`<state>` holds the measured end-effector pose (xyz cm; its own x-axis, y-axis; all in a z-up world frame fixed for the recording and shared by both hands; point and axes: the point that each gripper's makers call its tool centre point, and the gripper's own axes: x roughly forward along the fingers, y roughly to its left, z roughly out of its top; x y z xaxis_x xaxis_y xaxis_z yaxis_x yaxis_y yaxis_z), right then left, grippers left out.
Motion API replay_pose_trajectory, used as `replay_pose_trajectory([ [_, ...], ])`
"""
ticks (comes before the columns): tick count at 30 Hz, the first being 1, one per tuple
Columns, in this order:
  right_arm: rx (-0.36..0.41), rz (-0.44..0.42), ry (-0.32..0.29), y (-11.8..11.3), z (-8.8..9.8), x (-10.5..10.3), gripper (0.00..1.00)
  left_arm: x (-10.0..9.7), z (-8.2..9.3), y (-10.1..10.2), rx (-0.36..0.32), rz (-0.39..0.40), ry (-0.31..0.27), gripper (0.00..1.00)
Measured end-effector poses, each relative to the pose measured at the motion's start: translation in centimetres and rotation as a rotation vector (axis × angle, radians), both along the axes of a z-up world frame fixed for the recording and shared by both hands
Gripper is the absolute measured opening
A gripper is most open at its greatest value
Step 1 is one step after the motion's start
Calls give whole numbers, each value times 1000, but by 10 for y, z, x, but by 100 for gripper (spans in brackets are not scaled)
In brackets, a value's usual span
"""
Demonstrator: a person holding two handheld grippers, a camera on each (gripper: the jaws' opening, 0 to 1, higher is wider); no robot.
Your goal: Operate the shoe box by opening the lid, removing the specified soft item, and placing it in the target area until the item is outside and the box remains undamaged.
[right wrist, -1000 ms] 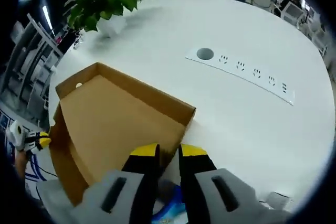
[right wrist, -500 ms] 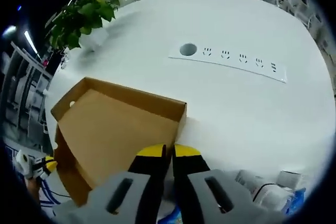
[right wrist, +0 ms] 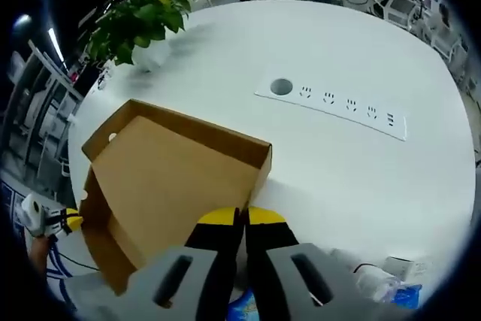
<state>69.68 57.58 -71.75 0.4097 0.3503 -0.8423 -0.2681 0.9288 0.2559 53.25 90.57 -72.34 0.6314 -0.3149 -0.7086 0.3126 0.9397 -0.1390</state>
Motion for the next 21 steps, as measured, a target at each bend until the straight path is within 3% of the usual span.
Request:
replay_pose_trajectory([
  [12, -50, 93, -94, 1, 22, -4, 0, 0, 0, 1, 18, 0, -2, 1],
  [21, -38, 95, -144, 1, 39, -6, 0, 0, 1, 0, 22, 1, -1, 1],
])
